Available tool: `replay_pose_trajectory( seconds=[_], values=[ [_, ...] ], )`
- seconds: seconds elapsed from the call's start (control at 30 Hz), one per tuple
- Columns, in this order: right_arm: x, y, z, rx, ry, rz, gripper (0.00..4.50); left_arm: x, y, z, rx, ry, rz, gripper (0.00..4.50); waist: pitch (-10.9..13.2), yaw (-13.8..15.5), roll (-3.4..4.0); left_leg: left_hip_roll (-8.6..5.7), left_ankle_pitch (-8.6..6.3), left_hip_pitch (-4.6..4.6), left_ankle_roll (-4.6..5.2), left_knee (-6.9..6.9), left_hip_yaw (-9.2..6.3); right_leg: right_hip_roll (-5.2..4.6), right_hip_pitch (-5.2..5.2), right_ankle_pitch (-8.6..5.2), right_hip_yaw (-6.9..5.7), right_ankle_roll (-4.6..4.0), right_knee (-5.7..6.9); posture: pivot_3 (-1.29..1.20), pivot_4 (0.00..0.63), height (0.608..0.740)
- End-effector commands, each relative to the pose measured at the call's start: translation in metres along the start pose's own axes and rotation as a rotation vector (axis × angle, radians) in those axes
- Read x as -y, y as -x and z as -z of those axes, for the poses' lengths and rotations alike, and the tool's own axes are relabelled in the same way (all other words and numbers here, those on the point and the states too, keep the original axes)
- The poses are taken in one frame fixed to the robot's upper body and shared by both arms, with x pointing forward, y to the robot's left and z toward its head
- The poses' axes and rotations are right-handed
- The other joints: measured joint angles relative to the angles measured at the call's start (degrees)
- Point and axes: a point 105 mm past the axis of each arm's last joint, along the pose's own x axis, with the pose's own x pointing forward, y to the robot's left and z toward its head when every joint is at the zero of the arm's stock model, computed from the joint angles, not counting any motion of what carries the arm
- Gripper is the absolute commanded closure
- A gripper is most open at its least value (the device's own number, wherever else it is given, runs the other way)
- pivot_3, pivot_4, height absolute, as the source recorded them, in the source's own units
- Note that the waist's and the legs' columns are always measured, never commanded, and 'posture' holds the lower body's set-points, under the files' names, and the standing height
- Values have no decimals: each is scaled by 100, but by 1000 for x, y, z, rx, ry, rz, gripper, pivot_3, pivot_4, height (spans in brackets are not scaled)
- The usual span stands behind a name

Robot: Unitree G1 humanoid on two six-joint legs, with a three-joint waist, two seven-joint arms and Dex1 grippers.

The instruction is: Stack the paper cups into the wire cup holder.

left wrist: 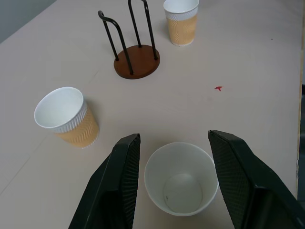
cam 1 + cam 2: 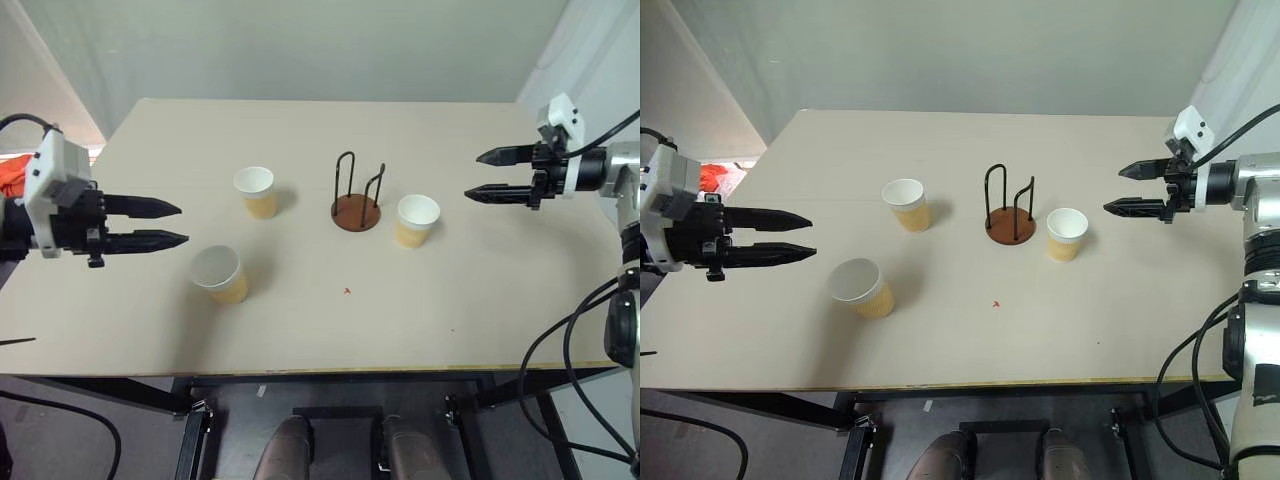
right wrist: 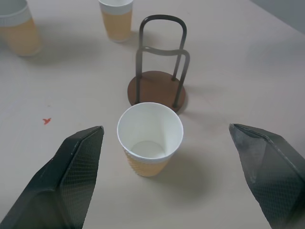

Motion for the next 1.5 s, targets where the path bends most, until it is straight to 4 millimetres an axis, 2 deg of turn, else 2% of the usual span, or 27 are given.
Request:
replay_pose_trajectory(
  seconds=[0.03, 0.17, 0.23, 0.4, 0.57, 0.7, 0.83, 1.0, 1.27, 1.5],
  values=[
    [-2, 9, -15, 51, 33, 5, 33, -2, 1, -10, 18, -36, 2, 2016, 0, 0, 0, 0, 0, 0, 0, 1, 0, 0, 0, 0, 0, 0, 0, 0, 150, 740],
    [-8, 5, -17, 78, 12, -23, 33, -7, 0, -16, 41, -51, -9, 2016, 0, -4, 0, 0, 1, 0, 0, 2, 0, 0, 0, 0, 0, 0, 2, 0, 150, 740],
    [-16, -7, -25, 145, -47, -65, 33, -13, -5, -20, 78, -69, -44, 2016, 0, -5, 0, 0, 1, 1, 1, 1, 0, 1, 0, 0, 0, 0, 2, 0, 150, 740],
    [-42, -73, -22, 158, -136, -36, 33, -17, -32, -27, 149, -89, -74, 2016, -1, -63, -2, 1, 7, 21, 3, 3, 0, 3, 16, 1, -1, 1, 3, 0, 150, 740],
    [-46, -107, -9, 126, -272, 100, 33, -10, -50, -33, 172, -108, -85, 2016, -1, -49, -1, 0, 10, 9, 8, 8, -1, 3, 9, 5, -4, 8, 0, 0, 150, 740],
    [-43, -117, -10, 146, -328, 147, 33, -9, -50, -34, 176, -107, -94, 2016, -1, -20, -2, -2, 8, 7, 10, 8, -1, 2, 10, 5, -5, 9, -2, 0, 150, 740],
    [-39, -134, 1, 138, -342, 191, 33, -10, -50, -34, 176, -105, -108, 2016, -1, -13, -2, -2, 8, 9, 7, 8, -1, 3, 10, 6, -5, 9, 0, 0, 150, 740],
    [-33, -145, 3, 154, -358, 219, 33, -9, -49, -35, 173, -103, -112, 2016, -2, -10, -2, -2, 9, 12, 6, 8, -3, 3, 10, 9, -5, 14, 2, 0, 150, 740],
    [-32, -156, -12, 194, -338, 197, 33, -7, -47, -32, 158, -96, -123, 2016, -1, 1, -2, -2, 0, 7, -4, 7, -2, 4, 5, 8, -4, 13, -2, 0, 150, 740],
    [-36, -152, -29, 223, -291, 142, 33, -6, -43, -29, 145, -88, -139, 2016, -1, 8, -2, -2, -2, 2, -6, 5, -3, 4, 2, 8, -4, 12, -4, 0, 150, 740]
  ],
)
